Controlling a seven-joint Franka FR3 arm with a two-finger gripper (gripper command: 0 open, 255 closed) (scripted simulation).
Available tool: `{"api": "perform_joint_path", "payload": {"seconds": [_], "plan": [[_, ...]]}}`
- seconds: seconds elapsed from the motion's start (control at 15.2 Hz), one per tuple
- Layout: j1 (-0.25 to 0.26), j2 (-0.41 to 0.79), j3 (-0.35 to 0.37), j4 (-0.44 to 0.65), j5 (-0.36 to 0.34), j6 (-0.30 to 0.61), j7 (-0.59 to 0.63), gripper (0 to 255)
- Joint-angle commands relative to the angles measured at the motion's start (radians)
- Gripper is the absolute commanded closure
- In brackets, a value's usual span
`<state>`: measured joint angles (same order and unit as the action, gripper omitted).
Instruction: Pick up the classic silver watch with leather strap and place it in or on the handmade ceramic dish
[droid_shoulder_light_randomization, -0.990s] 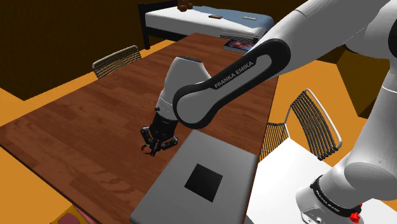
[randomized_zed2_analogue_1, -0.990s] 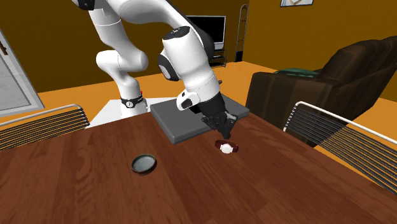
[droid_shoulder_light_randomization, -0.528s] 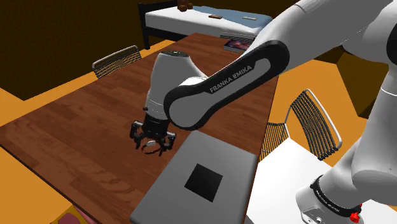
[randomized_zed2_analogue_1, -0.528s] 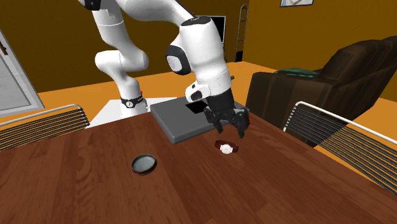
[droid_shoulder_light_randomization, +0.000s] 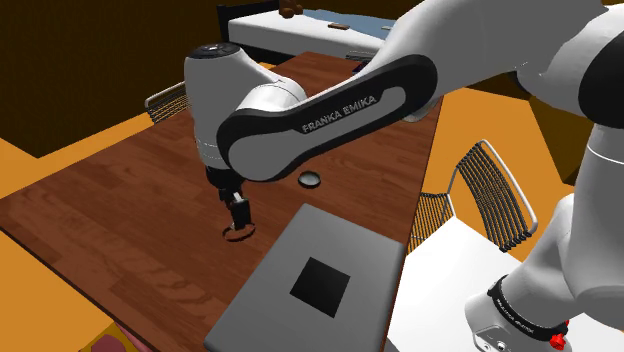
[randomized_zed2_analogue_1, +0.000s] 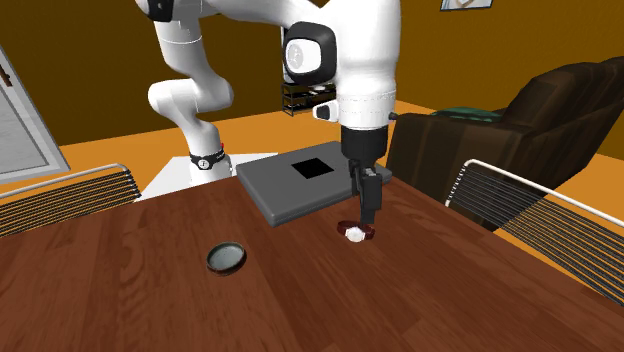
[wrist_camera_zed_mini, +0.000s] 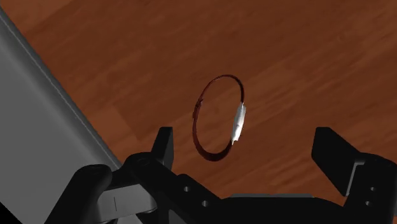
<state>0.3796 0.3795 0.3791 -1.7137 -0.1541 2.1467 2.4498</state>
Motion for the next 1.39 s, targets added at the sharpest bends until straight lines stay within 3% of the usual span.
{"api": "perform_joint_path", "payload": {"seconds": [0.0,0.46,0.92,0.99,1.32], "plan": [[0.035,0.013,-0.038,0.037,-0.016,-0.056,0.191,0],[0.039,0.053,-0.046,0.004,-0.034,0.014,0.203,0],[0.039,0.053,-0.046,0.005,-0.034,0.014,0.203,0],[0.039,0.053,-0.046,0.005,-0.034,0.014,0.203,255],[0.039,0.053,-0.046,0.005,-0.034,0.014,0.203,255]]}}
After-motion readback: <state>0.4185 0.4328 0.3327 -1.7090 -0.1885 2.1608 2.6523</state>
